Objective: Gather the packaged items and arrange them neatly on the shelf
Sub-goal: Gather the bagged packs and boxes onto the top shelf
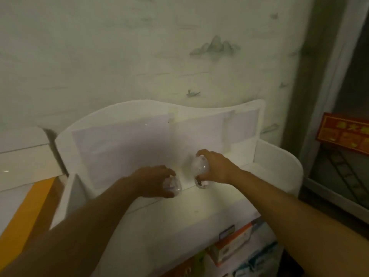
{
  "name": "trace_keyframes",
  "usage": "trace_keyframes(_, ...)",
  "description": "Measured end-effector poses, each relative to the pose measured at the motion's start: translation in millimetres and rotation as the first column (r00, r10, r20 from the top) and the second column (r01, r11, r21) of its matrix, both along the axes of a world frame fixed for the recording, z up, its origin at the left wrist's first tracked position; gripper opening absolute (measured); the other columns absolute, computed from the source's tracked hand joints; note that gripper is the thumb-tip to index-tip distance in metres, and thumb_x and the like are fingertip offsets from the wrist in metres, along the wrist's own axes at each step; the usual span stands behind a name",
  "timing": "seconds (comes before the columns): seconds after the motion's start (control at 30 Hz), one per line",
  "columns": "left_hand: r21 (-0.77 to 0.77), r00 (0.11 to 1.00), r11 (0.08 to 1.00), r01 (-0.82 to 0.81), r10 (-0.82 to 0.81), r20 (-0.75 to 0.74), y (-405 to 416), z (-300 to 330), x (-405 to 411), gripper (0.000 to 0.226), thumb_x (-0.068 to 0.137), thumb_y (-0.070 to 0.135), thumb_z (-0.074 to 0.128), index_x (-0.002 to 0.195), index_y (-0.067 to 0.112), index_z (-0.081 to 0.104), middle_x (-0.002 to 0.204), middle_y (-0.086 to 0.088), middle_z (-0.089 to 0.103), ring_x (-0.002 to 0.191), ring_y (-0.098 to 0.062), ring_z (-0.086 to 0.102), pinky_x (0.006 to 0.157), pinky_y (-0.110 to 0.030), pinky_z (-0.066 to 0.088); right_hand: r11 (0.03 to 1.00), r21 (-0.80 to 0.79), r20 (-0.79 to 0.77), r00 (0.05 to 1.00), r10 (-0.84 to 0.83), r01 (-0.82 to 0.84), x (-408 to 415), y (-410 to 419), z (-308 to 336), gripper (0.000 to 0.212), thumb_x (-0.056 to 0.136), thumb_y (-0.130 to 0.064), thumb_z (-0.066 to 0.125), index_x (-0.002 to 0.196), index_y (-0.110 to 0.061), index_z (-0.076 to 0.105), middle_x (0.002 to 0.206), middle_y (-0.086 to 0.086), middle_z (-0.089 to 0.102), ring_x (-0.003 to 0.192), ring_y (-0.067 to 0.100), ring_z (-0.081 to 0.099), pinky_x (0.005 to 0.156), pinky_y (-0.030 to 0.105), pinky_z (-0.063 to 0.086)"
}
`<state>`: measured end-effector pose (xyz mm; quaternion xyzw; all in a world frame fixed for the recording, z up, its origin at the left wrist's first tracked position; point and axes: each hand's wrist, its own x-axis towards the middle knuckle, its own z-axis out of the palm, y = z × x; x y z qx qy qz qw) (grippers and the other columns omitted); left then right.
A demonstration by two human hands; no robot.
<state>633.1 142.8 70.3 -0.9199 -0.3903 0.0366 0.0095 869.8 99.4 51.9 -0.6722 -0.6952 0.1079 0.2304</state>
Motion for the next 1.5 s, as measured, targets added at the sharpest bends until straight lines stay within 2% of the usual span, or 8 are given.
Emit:
trace_keyframes(0.23, -0.032, 0.999, 0.999, 0.042, -0.041, 0.032, 32.6, -46.7, 53.2, 0.073, 0.078, 0.064, 0.062, 0.14, 0.035, 0.037, 0.14, 0.008, 0.046, 0.124, -0.018, 0.05, 0.1, -0.031, 0.04, 0.979, -0.113, -0.012, 0.985, -0.171, 0.169, 68.4, -10.9, -30.1, 0.086, 0.066, -0.044, 0.084, 0.138, -0.032, 0.037, 0.137, 0.002, 0.052, 0.118, 0.024, 0.053, 0.096, 0.035, 0.047)
trace_keyframes(0.47, -0.088, 0.996, 0.992, 0.089, -0.085, 0.039, 44.2, -83.0, 129.2, 0.073, 0.078, 0.063, 0.061, 0.138, 0.029, 0.039, 0.137, 0.007, 0.05, 0.118, -0.018, 0.055, 0.098, -0.034, 0.046, 0.949, -0.181, -0.051, 0.962, -0.269, 0.256, 143.7, 3.6, -64.2, 0.085, 0.068, -0.041, 0.083, 0.138, -0.029, 0.037, 0.138, 0.002, 0.049, 0.121, 0.024, 0.051, 0.101, 0.035, 0.046)
trace_keyframes(0.67, -0.071, 0.996, 0.997, 0.036, -0.041, -0.075, 64.3, -102.5, 190.7, 0.073, 0.082, 0.062, 0.058, 0.142, 0.029, 0.034, 0.139, 0.005, 0.046, 0.12, -0.021, 0.053, 0.097, -0.034, 0.045, 0.951, -0.205, -0.058, 0.967, -0.247, 0.231, 213.7, 41.8, -94.3, 0.074, 0.074, -0.03, 0.08, 0.137, -0.022, 0.04, 0.134, 0.001, 0.048, 0.122, 0.021, 0.051, 0.093, 0.025, 0.045)
trace_keyframes(0.8, -0.121, 0.997, 0.992, -0.033, 0.024, -0.075, 72.6, -119.1, 216.8, 0.072, 0.083, 0.06, 0.058, 0.144, 0.03, 0.032, 0.14, 0.003, 0.043, 0.124, -0.022, 0.049, 0.1, -0.034, 0.042, 0.938, -0.232, -0.022, 0.963, -0.269, 0.257, 249.9, 65.1, -108.2, 0.075, 0.074, -0.031, 0.079, 0.137, -0.021, 0.04, 0.134, 0.003, 0.049, 0.119, 0.021, 0.052, 0.091, 0.025, 0.044)
trace_keyframes(1.0, -0.173, 0.989, 0.978, -0.116, 0.097, -0.115, 85.0, -136.1, 224.6, 0.072, 0.084, 0.058, 0.058, 0.144, 0.03, 0.03, 0.142, 0.002, 0.04, 0.128, -0.022, 0.045, 0.102, -0.032, 0.039, 0.93, -0.259, 0.027, 0.964, -0.263, 0.261, 270.6, 89.6, -113.5, 0.079, 0.074, -0.04, 0.079, 0.139, -0.024, 0.035, 0.138, 0.005, 0.049, 0.122, 0.027, 0.053, 0.099, 0.04, 0.049)
trace_keyframes(1.27, -0.202, 0.981, 0.966, -0.164, 0.138, -0.135, 89.6, -143.2, 217.4, 0.073, 0.084, 0.056, 0.06, 0.145, 0.029, 0.03, 0.143, 0.001, 0.04, 0.129, -0.022, 0.043, 0.104, -0.032, 0.039, 0.931, -0.251, 0.104, 0.964, -0.245, 0.264, 279.9, 106.1, -114.5, 0.08, 0.08, -0.043, 0.074, 0.143, -0.023, 0.03, 0.144, 0.007, 0.044, 0.127, 0.031, 0.048, 0.098, 0.043, 0.045)
trace_keyframes(1.4, -0.146, 0.979, 0.974, -0.174, 0.155, -0.131, 85.3, -145.9, 208.8, 0.073, 0.085, 0.053, 0.06, 0.146, 0.027, 0.029, 0.147, 0.0, 0.038, 0.134, -0.022, 0.039, 0.107, -0.031, 0.034, 0.947, -0.205, 0.194, 0.958, -0.21, 0.249, 280.4, 98.2, -108.6, 0.098, 0.074, -0.052, 0.076, 0.149, -0.028, 0.018, 0.156, 0.001, 0.024, 0.137, 0.031, 0.033, 0.105, 0.048, 0.039)
trace_keyframes(1.5, -0.033, 0.981, 0.989, -0.143, 0.138, -0.14, 84.5, -143.9, 200.8, 0.069, 0.086, 0.048, 0.06, 0.144, 0.024, 0.033, 0.148, -0.002, 0.038, 0.135, -0.02, 0.038, 0.11, -0.031, 0.032, 0.969, -0.124, 0.238, 0.954, -0.181, 0.215, 277.4, 91.3, -92.9, 0.093, 0.079, -0.051, 0.073, 0.151, -0.026, 0.018, 0.158, 0.001, 0.022, 0.139, 0.03, 0.03, 0.107, 0.047, 0.037)
